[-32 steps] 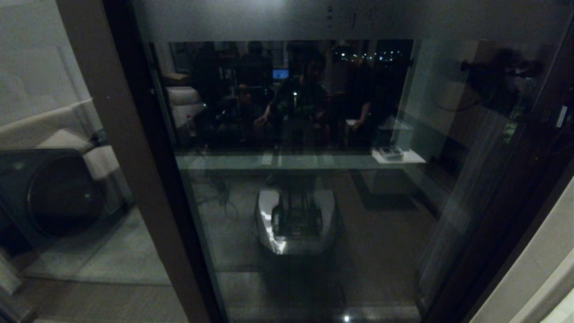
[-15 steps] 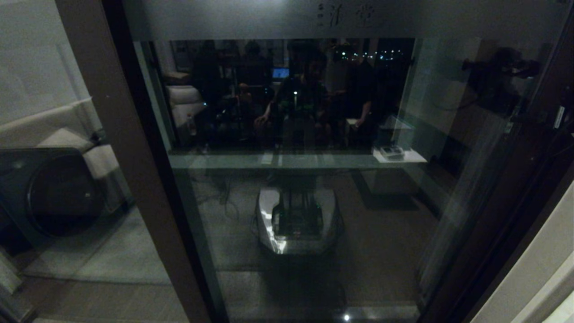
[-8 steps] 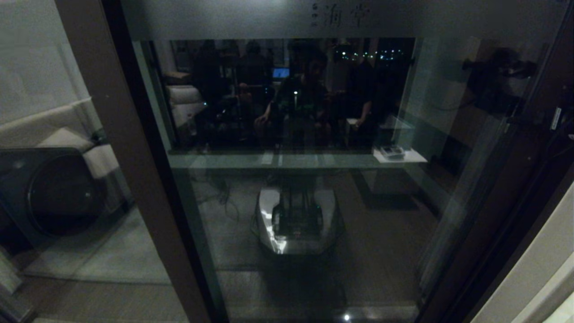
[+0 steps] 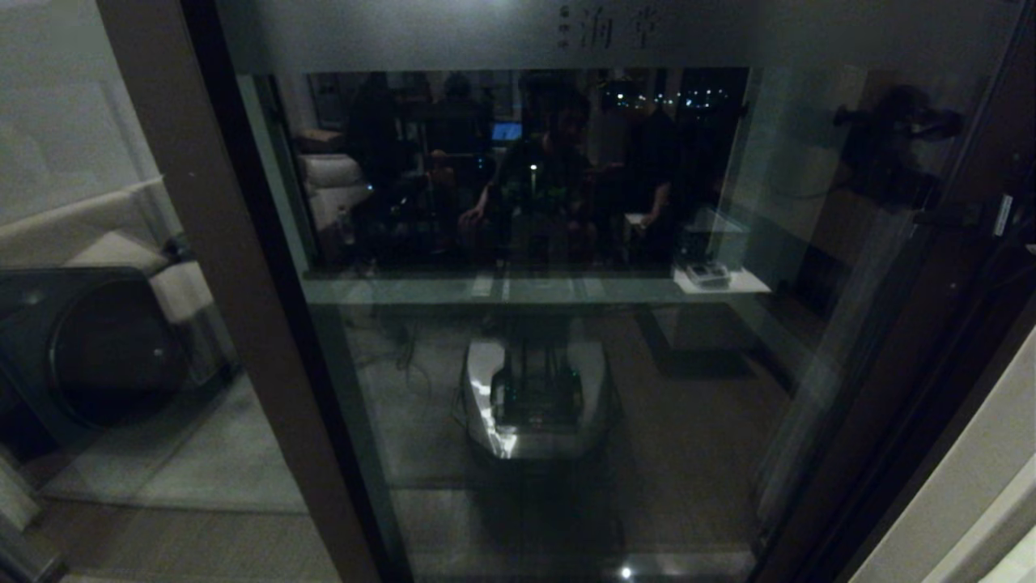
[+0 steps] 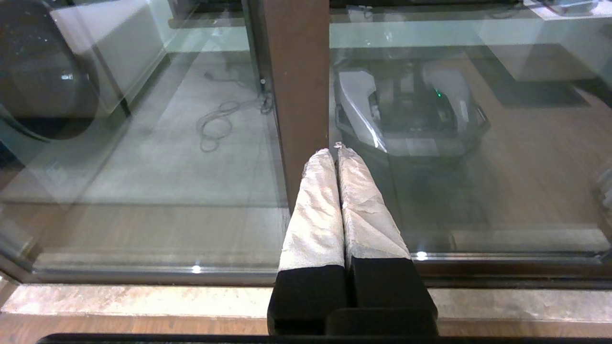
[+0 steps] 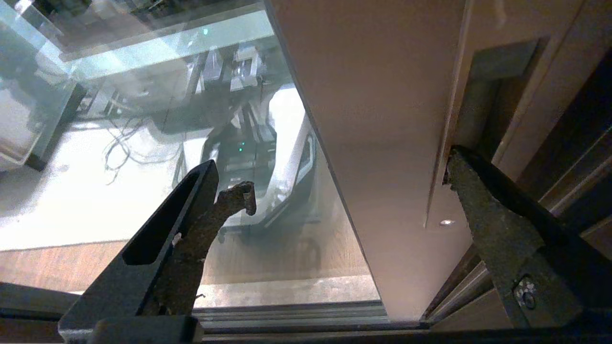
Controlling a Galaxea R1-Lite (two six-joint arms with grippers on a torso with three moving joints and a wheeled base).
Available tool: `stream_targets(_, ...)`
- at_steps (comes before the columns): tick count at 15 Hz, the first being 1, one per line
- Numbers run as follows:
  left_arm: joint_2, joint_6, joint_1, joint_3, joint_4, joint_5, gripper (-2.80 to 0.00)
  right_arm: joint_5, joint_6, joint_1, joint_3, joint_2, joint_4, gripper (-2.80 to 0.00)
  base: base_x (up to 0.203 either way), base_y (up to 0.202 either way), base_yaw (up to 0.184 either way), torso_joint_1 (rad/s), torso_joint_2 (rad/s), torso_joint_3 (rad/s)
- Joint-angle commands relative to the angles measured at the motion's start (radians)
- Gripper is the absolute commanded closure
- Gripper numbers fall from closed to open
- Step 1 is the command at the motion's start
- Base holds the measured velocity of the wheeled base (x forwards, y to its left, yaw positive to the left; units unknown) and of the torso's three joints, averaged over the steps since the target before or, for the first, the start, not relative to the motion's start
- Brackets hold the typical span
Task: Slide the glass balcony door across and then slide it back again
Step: Open the slid door
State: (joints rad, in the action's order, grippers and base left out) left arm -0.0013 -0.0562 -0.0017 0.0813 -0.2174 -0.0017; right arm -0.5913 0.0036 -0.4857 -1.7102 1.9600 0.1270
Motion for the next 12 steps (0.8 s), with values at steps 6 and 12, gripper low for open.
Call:
stream_targets(6, 0.001, -0.001, 0.000, 0.000, -0.001, 0.000, 0.00, -0.009, 0.001, 0.012, 0.007, -0.007, 0.003, -2.80, 0.000, 0.000, 0.000, 0.000, 0.00, 0.000)
stream_targets(12, 0.001, -0.001, 0.000, 0.000, -0.002, 0.000, 0.00, -0.009, 0.001, 0.023, 0.023, -0.008, 0.002, -2.80, 0.000, 0.000, 0.000, 0.000, 0.00, 0.000)
